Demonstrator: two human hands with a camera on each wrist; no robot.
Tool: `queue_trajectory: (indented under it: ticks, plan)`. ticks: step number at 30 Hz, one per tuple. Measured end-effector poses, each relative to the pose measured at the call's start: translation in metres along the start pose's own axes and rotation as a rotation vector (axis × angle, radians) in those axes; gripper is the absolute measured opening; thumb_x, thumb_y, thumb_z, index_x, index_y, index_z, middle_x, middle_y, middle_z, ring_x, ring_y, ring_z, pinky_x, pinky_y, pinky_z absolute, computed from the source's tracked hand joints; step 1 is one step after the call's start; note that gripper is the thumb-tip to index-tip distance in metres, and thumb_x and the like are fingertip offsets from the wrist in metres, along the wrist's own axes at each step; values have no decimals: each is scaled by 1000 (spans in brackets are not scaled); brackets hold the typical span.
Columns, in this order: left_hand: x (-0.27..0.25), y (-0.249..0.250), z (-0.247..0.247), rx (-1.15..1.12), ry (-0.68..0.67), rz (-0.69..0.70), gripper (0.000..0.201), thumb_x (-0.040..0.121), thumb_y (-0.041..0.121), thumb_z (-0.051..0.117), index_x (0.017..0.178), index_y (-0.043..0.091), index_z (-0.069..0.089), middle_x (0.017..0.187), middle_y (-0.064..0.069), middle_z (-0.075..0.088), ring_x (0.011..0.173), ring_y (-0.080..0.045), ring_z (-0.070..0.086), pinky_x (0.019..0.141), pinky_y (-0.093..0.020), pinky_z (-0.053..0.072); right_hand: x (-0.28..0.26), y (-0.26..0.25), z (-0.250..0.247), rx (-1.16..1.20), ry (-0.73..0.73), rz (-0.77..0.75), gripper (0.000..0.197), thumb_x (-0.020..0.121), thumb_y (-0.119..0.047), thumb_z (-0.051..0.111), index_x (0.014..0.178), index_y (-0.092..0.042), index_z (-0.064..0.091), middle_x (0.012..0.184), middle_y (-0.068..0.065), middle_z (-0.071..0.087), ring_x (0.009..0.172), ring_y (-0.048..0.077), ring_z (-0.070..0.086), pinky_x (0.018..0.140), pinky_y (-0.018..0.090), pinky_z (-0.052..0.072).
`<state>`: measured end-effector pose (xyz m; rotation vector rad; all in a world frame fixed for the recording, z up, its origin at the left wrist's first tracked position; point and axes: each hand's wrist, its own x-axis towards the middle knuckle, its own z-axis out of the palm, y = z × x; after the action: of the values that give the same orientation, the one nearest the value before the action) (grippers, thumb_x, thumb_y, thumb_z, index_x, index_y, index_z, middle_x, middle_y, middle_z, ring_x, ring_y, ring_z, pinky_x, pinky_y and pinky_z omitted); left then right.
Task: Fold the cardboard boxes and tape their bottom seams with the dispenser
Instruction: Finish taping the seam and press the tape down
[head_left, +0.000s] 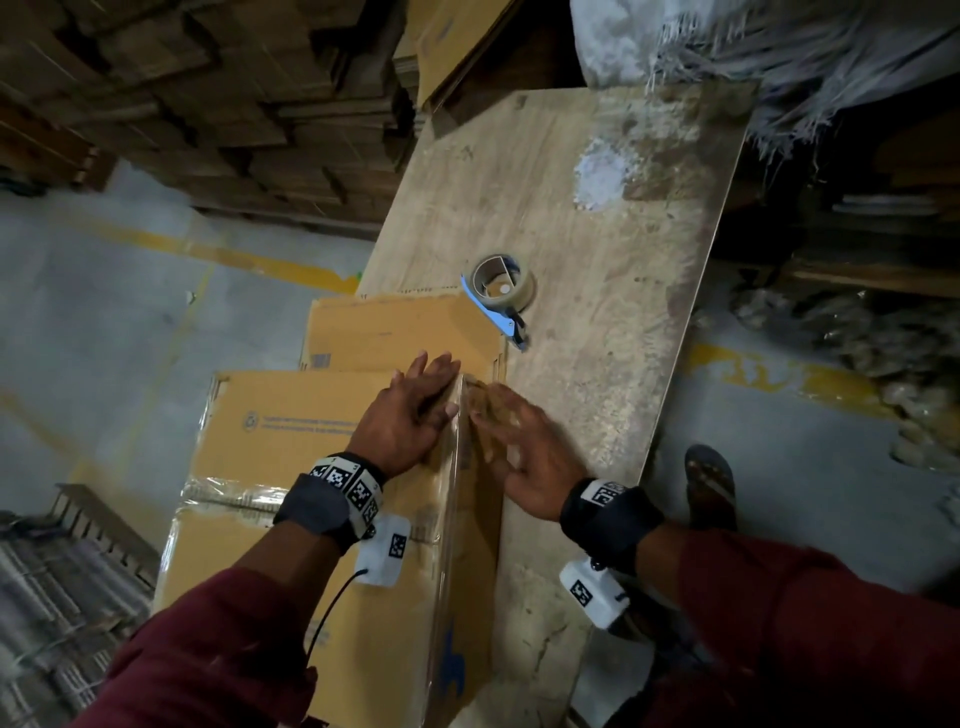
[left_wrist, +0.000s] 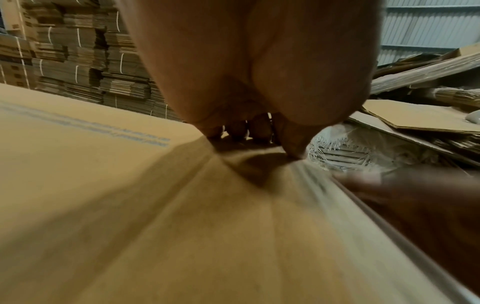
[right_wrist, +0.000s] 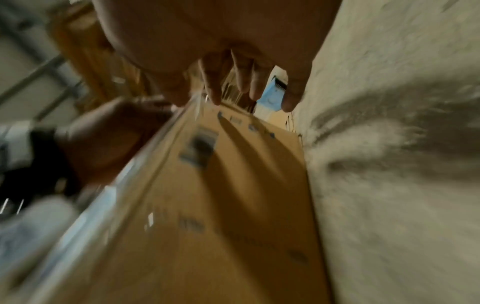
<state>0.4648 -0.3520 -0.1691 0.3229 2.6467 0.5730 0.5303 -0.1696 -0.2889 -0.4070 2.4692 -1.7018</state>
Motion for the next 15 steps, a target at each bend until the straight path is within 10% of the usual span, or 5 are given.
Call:
queue_trajectory:
  ticks: [5, 10, 15]
  plan:
    - [-2, 1, 4, -10, 19, 11, 55, 105, 20, 59, 157, 23, 42, 166, 7, 29, 157, -10, 8, 129, -44, 5, 53, -17, -30, 548, 32, 319, 60, 83, -66, 71, 134, -35, 63, 142, -15, 59, 130, -1, 52, 110, 36, 46]
    - [-3, -3, 7, -3, 37, 7, 55, 105, 22, 59, 157, 24, 42, 161, 16, 27, 156, -8, 9, 129, -40, 4, 80, 4, -17, 589, 20, 222, 26, 85, -33, 82, 106, -18, 81, 95, -20, 76, 94, -6, 69, 86, 20, 55]
    - [-3, -10, 10, -12, 44, 3, 56, 106, 21, 58, 158, 23, 40, 161, 19, 24, 158, -8, 7, 129, -42, 3, 87, 21, -14, 649, -10, 191, 21, 82, -16, 85, 100, -24, 79, 88, -22, 75, 89, -4, 70, 84, 17, 53]
